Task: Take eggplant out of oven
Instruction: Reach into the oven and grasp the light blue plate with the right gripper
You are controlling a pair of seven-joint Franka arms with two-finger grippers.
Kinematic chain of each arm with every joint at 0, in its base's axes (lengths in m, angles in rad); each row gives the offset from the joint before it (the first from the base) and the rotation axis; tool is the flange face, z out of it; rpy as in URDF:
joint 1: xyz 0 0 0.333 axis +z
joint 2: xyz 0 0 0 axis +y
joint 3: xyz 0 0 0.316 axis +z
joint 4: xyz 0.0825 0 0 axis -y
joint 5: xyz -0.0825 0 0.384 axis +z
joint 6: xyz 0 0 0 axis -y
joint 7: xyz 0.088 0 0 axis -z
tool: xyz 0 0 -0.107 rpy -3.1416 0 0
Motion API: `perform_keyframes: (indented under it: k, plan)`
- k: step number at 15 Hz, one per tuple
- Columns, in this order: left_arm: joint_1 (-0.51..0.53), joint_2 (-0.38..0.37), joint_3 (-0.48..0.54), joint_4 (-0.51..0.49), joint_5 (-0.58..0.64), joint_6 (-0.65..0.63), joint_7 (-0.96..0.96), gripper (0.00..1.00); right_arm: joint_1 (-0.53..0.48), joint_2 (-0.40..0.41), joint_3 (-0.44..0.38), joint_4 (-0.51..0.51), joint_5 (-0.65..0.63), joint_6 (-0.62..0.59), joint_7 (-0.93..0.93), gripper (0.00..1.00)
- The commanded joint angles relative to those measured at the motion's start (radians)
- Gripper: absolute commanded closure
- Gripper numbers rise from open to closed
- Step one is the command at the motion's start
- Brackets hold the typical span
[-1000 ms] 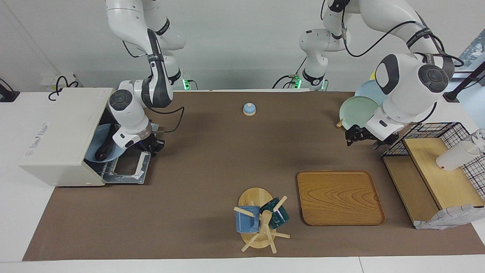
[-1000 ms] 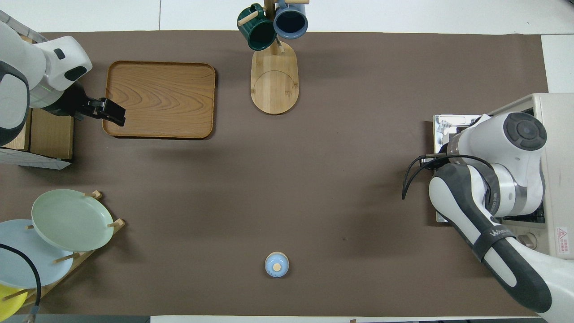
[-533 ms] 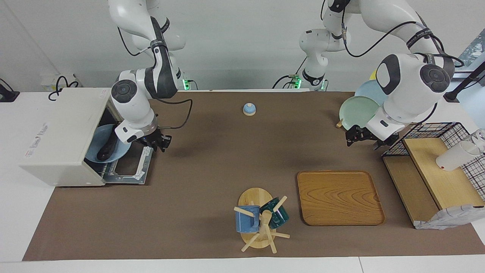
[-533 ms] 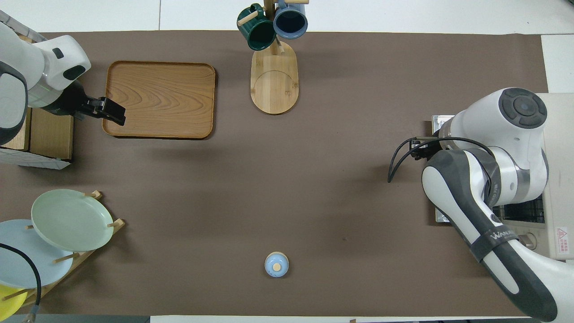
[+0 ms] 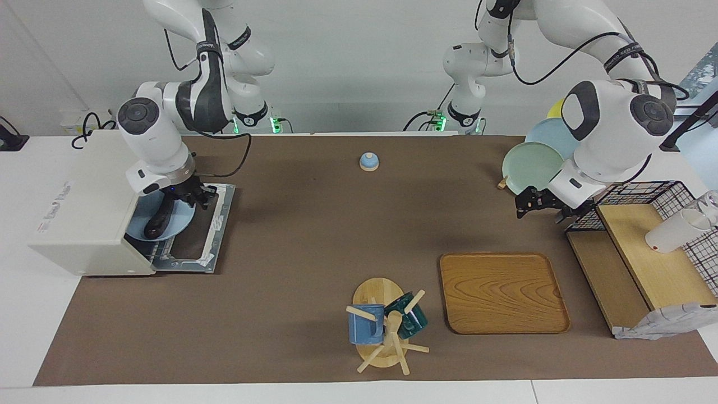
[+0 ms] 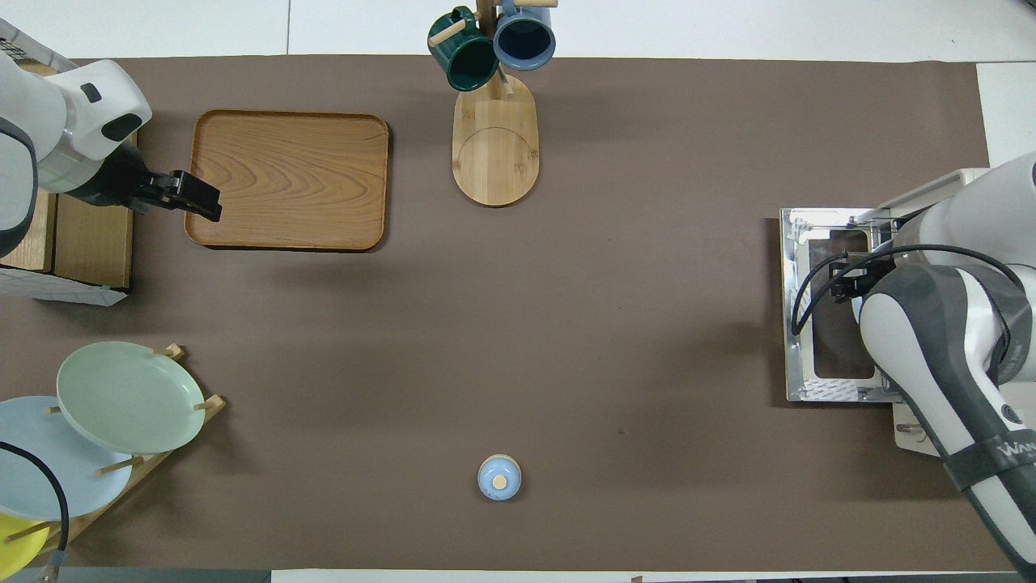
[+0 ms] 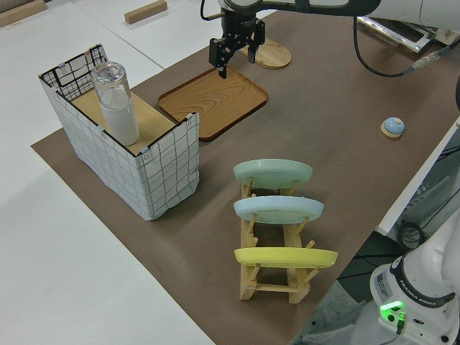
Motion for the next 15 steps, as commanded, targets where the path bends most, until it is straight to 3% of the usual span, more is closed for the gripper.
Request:
perform_keyframes:
  k: [1, 4, 7, 11, 14, 15]
  plan:
    - [0.005, -0.017, -0.001, -0.03, -0.017, 0.028, 0.017, 0.0, -0.038, -0.026, 0.011, -0.076, -0.008, 0.086, -0.062, 0.64]
    - [0.007, -0.017, -0.001, -0.03, -0.018, 0.028, 0.016, 0.0, -0.038, -0.031, 0.011, -0.09, -0.008, 0.103, -0.071, 0.64]
    - [0.007, -0.017, -0.001, -0.032, -0.018, 0.037, 0.013, 0.0, -0.055, -0.04, 0.011, -0.126, -0.008, 0.158, -0.207, 0.64]
    - [0.005, -0.017, -0.001, -0.032, -0.018, 0.037, 0.005, 0.0, -0.062, -0.058, 0.011, -0.186, -0.007, 0.221, -0.209, 0.64]
    - [0.007, -0.017, -0.001, -0.032, -0.018, 0.037, 0.005, 0.0, -0.061, -0.058, 0.011, -0.189, -0.008, 0.227, -0.211, 0.96]
    - [0.007, -0.017, -0.001, -0.032, -0.018, 0.037, 0.005, 0.0, -0.053, -0.058, 0.011, -0.189, -0.008, 0.226, -0.211, 1.0]
